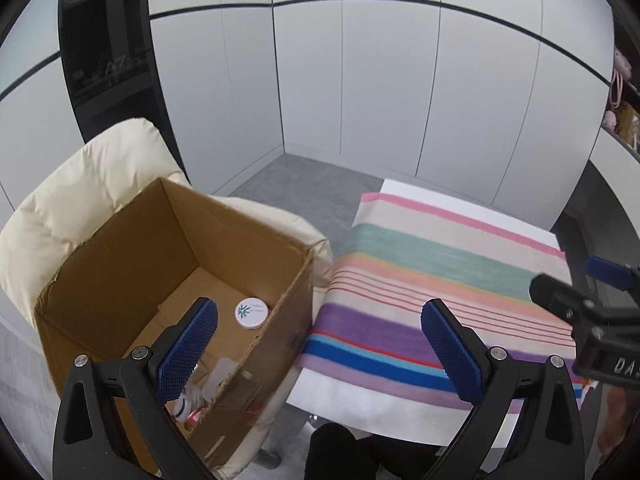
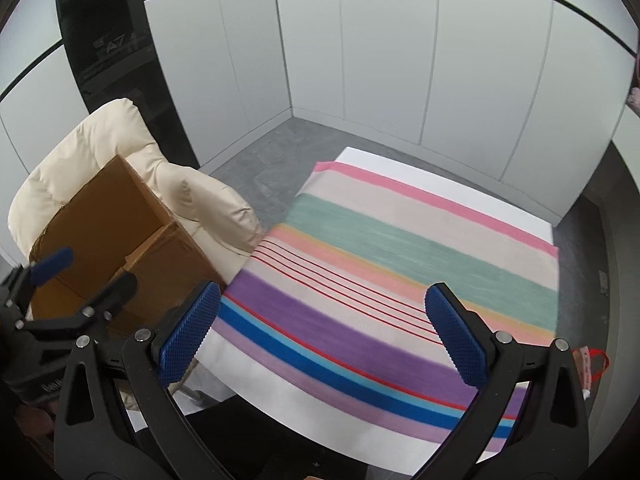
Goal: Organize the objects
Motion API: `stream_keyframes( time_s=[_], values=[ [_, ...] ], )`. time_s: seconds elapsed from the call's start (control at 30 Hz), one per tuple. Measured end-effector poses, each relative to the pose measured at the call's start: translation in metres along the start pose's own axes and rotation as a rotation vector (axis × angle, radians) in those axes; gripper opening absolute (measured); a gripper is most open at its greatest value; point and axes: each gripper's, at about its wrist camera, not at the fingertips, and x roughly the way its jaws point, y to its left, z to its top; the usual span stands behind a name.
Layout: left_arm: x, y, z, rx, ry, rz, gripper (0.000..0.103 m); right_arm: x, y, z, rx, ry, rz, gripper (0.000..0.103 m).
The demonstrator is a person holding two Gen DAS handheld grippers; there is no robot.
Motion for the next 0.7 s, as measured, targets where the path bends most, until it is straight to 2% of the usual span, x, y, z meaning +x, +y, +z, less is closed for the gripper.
stream_keyframes(
  time_s=[0.37, 0.57, 0.7],
  values=[
    [-0.047, -0.004, -0.037, -0.001, 0.031, -0.049, 0.102, -0.070, -0.030, -0.059, 0.003, -0.042, -0.066, 0.103],
    [-0.072, -0.030, -0.049, 0.064, 0.012, -0.109, 0.102, -0.107, -0.035, -0.090, -0.031, -0.075, -0.097, 0.103],
    [-0.085, -0.052, -0.056, 0.112, -0.023, -0.114, 0.103, -0.119, -0.043, -0.102, -0.021, -0.071, -0.108, 0.103]
  ],
)
